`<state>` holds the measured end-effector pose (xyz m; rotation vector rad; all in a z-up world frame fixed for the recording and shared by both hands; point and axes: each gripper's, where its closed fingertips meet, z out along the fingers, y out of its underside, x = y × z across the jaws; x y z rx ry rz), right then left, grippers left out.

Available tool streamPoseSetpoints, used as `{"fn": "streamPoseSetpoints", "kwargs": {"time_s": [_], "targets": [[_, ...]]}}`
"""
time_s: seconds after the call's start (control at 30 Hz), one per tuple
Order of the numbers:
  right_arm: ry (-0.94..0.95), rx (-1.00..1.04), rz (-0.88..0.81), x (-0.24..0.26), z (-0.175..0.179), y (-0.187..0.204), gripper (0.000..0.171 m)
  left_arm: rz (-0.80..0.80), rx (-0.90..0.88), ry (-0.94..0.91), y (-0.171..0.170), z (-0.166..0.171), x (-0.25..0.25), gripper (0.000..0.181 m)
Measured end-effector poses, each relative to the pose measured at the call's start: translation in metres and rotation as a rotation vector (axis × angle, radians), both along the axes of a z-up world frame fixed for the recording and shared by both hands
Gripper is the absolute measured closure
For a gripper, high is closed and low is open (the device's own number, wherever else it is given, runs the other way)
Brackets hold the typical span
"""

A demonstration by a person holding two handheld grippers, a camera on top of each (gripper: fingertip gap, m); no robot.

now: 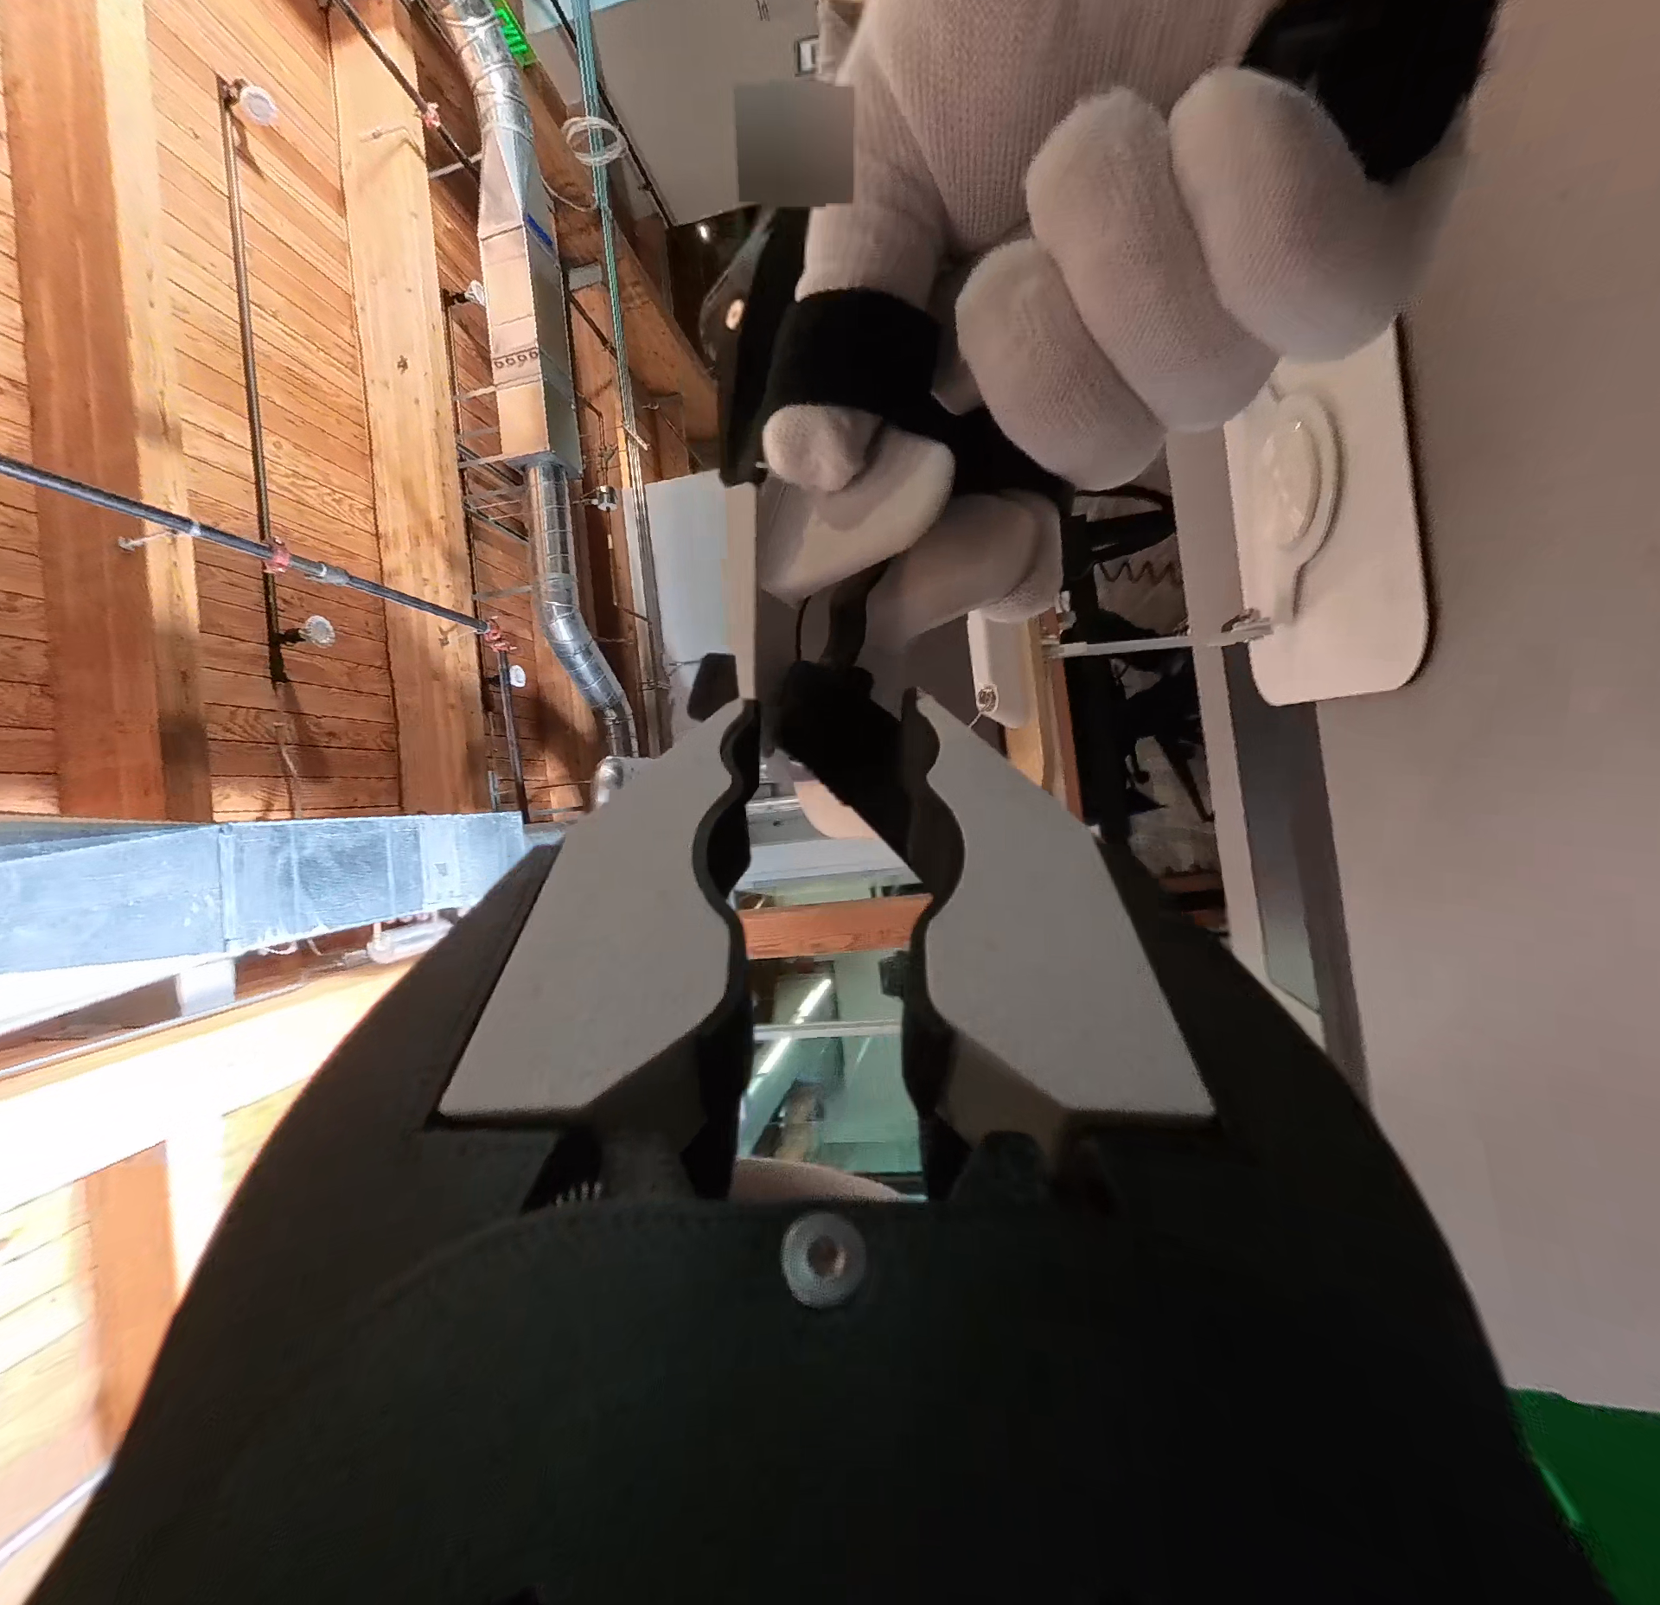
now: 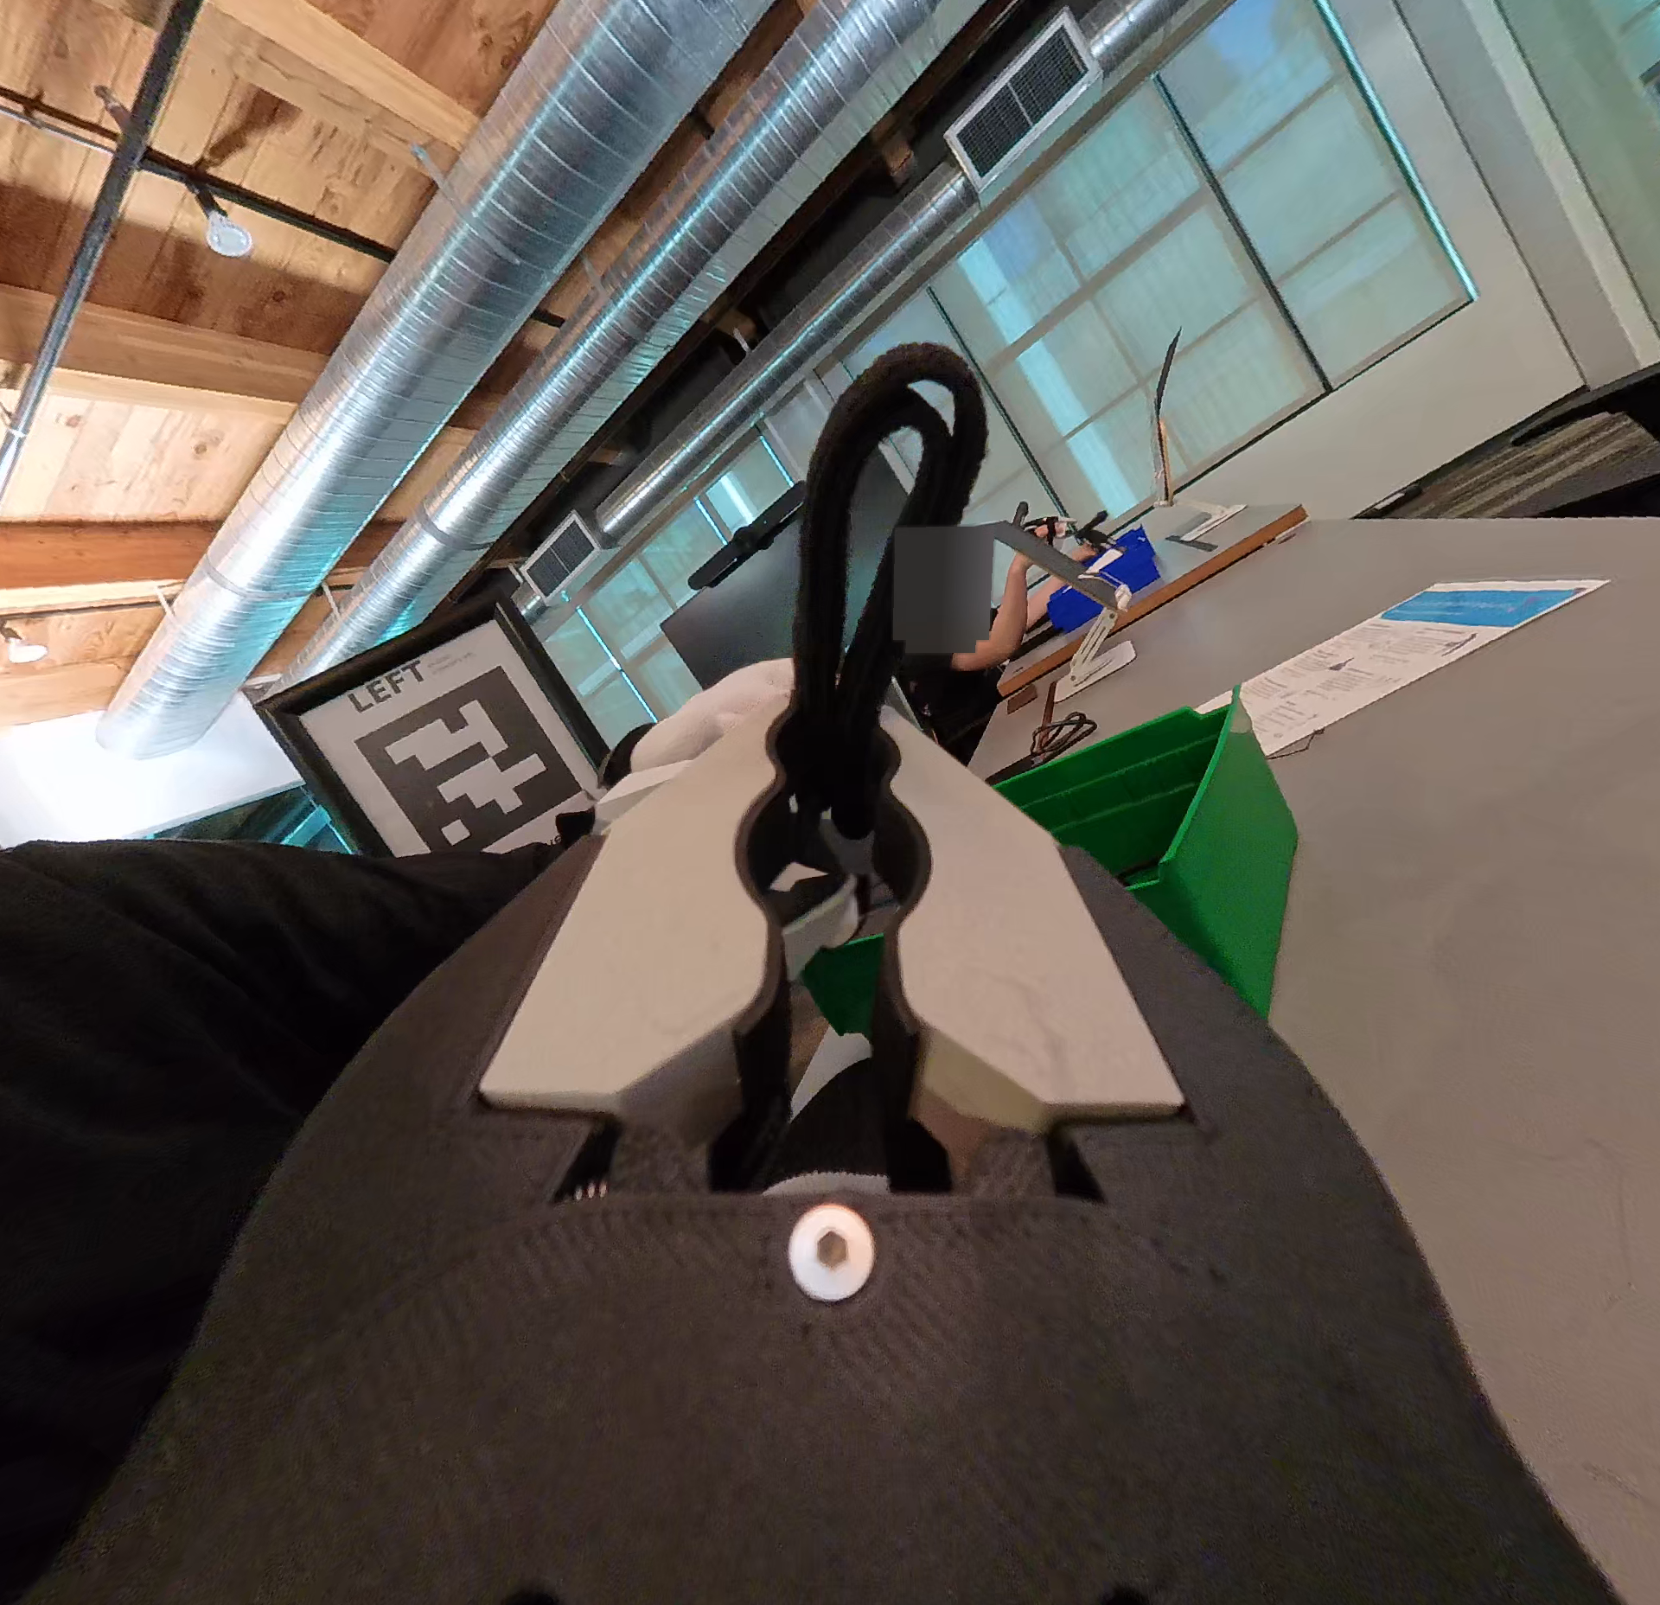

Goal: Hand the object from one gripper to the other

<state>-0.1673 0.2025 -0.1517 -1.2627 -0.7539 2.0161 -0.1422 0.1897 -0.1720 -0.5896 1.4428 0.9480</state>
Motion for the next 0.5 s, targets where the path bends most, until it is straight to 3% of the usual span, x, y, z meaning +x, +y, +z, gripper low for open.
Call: {"fn": "streamPoseSetpoints", "kwargs": {"time_s": [0.33,0.5], "targets": [[-0.071,0.032,-0.069,-0.002,-0.013,0.011,0.162,-0.067,-0.134,0.021,-0.021,0.013,0.002,0.157],[-0.097,0.042,-0.070,-0.004,-0.016,0.011,0.162,-0.004,-0.231,0.090,-0.014,0.009,-0.003,0.160]]}}
